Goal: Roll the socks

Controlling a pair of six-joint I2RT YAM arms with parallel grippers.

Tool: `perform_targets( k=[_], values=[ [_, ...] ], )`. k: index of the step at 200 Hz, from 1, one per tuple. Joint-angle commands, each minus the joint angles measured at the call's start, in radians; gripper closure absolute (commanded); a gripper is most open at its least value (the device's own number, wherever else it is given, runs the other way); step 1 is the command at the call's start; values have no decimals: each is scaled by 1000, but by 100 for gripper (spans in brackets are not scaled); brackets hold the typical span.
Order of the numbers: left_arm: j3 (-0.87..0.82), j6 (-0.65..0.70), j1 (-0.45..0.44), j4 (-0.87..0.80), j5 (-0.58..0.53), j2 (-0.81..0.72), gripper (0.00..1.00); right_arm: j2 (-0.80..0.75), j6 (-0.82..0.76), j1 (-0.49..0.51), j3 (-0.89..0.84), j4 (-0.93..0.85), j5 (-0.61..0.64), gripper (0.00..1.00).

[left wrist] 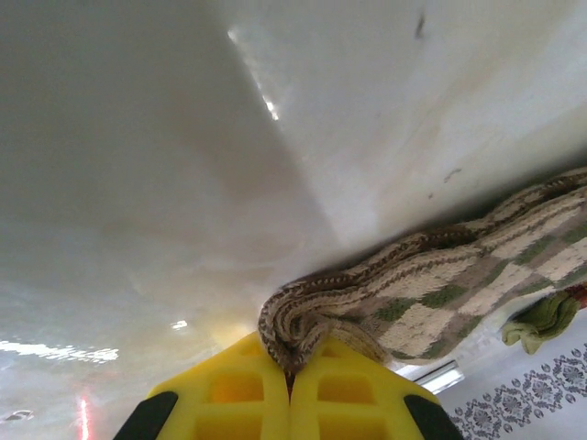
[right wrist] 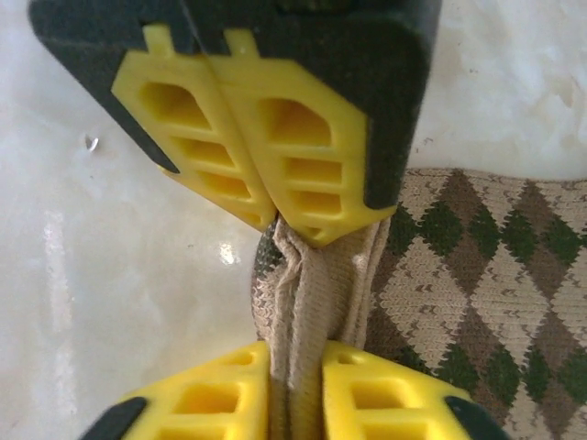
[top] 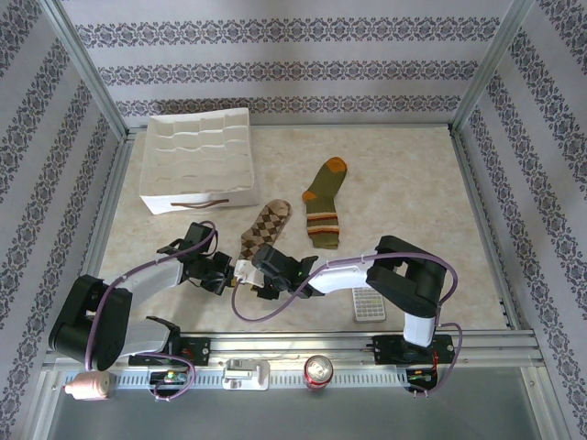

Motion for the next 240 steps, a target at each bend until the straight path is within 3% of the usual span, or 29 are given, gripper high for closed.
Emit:
perform_targets(
  k=[1, 14, 51, 74, 158, 240],
  values=[
    [-9, 4, 24, -43, -27, -1, 98, 8, 50, -30, 5, -43, -47, 95],
    [-12, -5, 35, -39, -22, -20, 91, 3, 78, -45, 2, -53, -90, 100],
    [-28, -46, 73, -37, -13, -109, 66, 12, 171, -99, 2, -85, -254, 100],
    [-45, -76, 94, -51, -18, -185, 56, 26, 225, -134, 5, -96, -358, 100],
    [-110, -133, 75, -2, 28, -308, 53, 122, 365, -236, 94, -218, -576, 100],
    [-131, -257, -42, 205, -39, -199, 45, 193, 452, -277, 157, -257, -688, 100]
  ],
)
